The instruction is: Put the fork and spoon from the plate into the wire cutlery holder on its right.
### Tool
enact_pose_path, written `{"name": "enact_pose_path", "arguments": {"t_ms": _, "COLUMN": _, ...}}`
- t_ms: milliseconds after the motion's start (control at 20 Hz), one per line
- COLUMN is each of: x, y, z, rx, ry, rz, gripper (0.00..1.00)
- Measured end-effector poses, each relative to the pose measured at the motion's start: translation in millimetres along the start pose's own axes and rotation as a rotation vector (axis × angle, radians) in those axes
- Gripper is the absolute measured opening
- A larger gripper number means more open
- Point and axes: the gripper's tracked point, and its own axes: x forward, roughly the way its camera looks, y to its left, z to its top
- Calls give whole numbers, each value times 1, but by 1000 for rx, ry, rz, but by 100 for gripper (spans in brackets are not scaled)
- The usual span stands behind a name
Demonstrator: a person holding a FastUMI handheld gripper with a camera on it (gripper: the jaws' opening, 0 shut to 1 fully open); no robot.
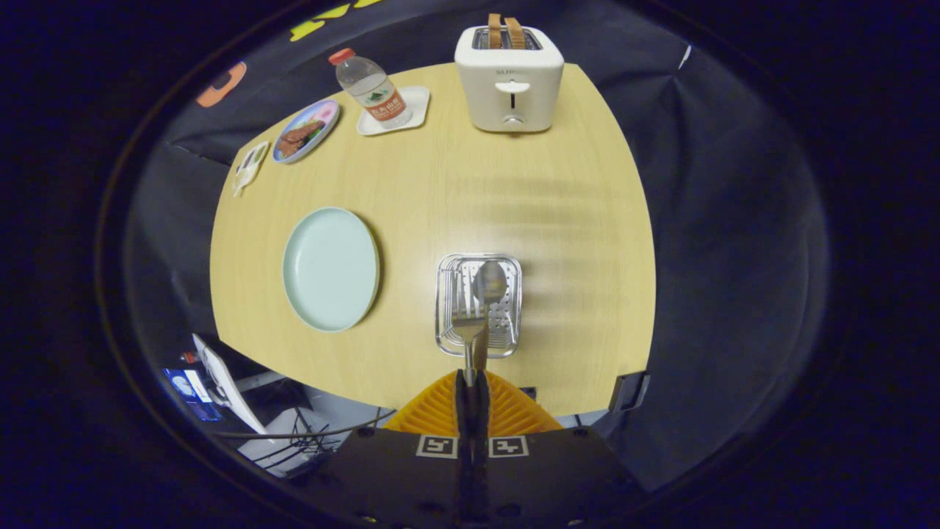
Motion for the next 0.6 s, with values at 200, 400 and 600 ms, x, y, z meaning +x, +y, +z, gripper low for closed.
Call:
{"name": "enact_pose_path", "arguments": {"t_ms": 200, "x": 15, "y": 0, "z": 1, "rx": 26, "ry": 66, "rz": 12, "gripper": 3}}
{"name": "enact_pose_path", "arguments": {"t_ms": 400, "x": 23, "y": 9, "z": 15, "rx": 71, "ry": 62, "rz": 61, "gripper": 14}}
{"name": "enact_pose_path", "arguments": {"t_ms": 600, "x": 7, "y": 25, "z": 43, "rx": 64, "ry": -81, "rz": 109, "gripper": 71}}
